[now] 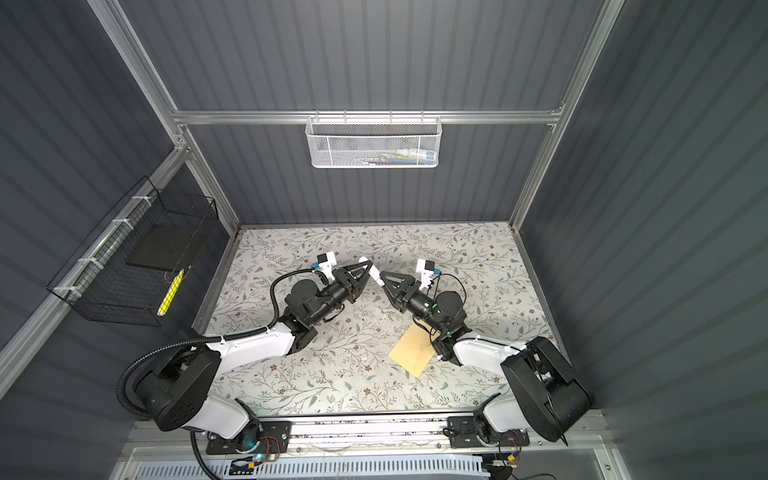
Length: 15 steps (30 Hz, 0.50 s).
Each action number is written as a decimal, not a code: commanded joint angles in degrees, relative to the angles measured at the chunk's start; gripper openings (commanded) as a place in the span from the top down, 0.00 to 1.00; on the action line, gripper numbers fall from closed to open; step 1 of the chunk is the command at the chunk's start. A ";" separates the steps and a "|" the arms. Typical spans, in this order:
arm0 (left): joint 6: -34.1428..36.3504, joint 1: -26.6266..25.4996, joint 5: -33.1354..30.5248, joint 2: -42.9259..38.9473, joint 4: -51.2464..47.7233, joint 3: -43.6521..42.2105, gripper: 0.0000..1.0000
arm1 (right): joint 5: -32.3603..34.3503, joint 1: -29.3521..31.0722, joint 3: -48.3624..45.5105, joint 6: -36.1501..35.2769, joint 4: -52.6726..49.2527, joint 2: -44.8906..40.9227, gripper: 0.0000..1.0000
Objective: Place the letter into the envelope and seal it
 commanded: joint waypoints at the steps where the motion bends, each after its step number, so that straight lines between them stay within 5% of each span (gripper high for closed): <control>1: -0.07 -0.40 -0.70 0.67 2.21 -1.15 1.00 | -0.92 0.44 1.42 1.18 4.54 0.87 0.52; 15: 0.44 -0.33 -2.22 1.03 1.39 -2.38 1.00 | -1.77 0.94 0.45 1.62 6.24 1.54 0.62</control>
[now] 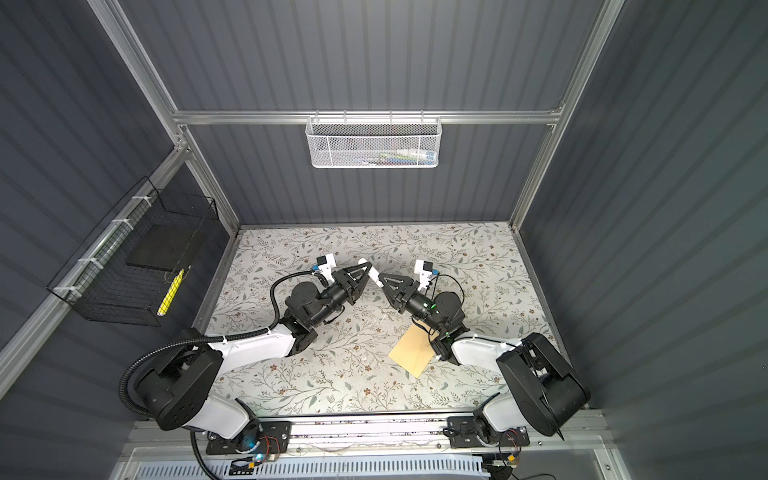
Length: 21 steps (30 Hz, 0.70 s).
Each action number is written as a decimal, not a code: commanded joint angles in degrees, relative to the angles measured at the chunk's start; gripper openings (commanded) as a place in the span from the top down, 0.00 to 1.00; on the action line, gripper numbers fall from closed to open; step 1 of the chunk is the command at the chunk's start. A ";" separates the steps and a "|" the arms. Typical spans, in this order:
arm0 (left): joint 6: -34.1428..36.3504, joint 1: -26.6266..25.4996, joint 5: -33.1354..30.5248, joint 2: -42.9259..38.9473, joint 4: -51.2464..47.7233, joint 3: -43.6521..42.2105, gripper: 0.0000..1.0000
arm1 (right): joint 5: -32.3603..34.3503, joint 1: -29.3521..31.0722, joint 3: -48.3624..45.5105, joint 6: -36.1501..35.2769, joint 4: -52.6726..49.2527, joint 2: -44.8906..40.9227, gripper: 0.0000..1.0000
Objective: Place the letter into the envelope and seal it
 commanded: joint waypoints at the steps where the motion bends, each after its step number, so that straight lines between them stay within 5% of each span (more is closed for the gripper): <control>1: 0.75 -0.29 -1.08 0.77 -0.02 -1.07 1.00 | -1.47 0.62 0.53 0.34 4.61 0.07 0.64; 9: 1.00 -0.25 -1.33 0.80 -0.53 -1.47 1.00 | -2.03 0.92 0.12 -0.04 5.57 1.12 0.80; 21: 1.73 -0.29 -0.61 -0.70 -4.58 -0.93 1.00 | -3.75 0.84 1.27 -5.36 -2.21 -1.48 0.84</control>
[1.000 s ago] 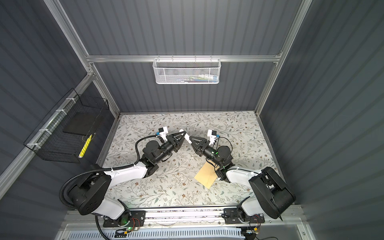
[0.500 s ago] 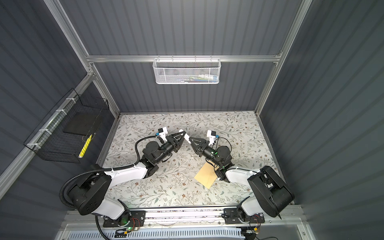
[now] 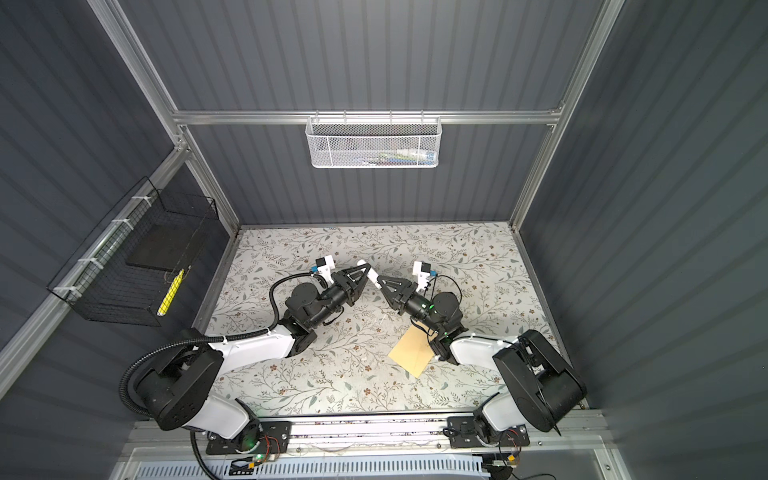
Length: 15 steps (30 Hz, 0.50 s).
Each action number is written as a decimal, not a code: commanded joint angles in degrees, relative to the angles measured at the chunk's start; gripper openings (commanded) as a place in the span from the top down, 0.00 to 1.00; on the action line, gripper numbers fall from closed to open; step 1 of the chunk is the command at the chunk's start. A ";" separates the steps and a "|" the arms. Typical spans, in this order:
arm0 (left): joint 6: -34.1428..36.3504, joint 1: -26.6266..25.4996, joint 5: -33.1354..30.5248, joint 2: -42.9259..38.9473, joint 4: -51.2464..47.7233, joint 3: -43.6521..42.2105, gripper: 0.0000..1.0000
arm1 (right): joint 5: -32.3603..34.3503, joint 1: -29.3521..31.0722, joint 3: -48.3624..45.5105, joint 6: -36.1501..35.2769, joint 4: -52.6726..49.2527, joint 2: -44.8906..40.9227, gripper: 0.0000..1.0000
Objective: Place the letter into the envelope and seal it
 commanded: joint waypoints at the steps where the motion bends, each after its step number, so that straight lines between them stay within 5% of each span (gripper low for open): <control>1: 1.98 -0.29 -0.08 -1.01 -4.49 -0.03 1.00 | -3.64 0.64 1.65 -5.18 -3.45 -3.29 0.84; 10: 4.21 -0.21 -0.89 -5.09 -16.25 1.71 1.00 | 0.01 3.46 10.16 -31.51 -44.18 -12.35 0.82; 15: 3.50 -0.30 -0.65 -4.76 -16.71 2.52 1.00 | 3.30 5.57 14.54 -41.51 -56.56 -12.86 0.80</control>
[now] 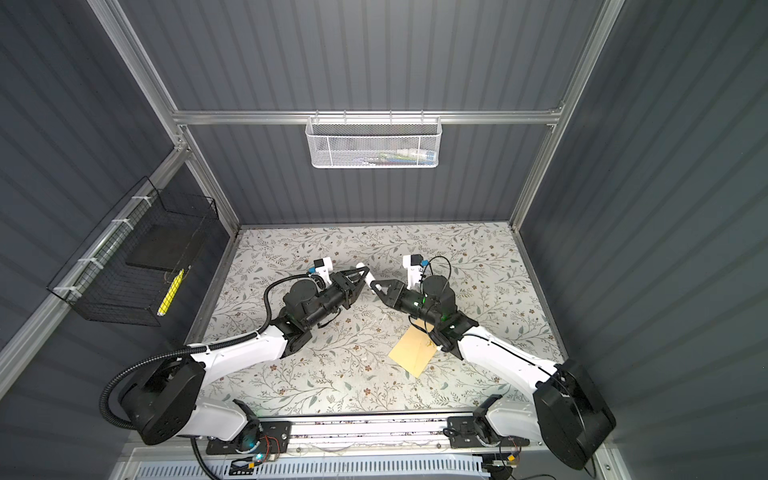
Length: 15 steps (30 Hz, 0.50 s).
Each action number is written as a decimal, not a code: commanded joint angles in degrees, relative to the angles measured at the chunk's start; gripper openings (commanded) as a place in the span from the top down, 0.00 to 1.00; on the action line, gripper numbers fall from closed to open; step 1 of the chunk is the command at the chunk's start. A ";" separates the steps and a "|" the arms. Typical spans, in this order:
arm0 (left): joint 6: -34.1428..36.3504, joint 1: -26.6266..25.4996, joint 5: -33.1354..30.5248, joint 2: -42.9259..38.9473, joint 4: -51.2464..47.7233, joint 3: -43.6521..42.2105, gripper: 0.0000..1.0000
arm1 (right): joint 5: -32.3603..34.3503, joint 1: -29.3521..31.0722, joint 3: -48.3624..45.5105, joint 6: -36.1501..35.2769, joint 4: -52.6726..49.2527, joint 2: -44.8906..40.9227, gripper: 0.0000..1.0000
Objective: Place the letter into the envelope and seal it
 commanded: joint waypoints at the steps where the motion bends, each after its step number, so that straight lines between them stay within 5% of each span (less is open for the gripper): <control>1: 2.77 -0.26 -0.56 0.40 -4.17 1.67 1.00 | 2.48 2.44 2.98 -12.48 -13.97 -0.86 0.80; 15: 2.75 -0.25 0.67 -0.09 -6.52 3.43 1.00 | 13.94 6.39 8.33 -32.94 -29.14 -1.41 0.71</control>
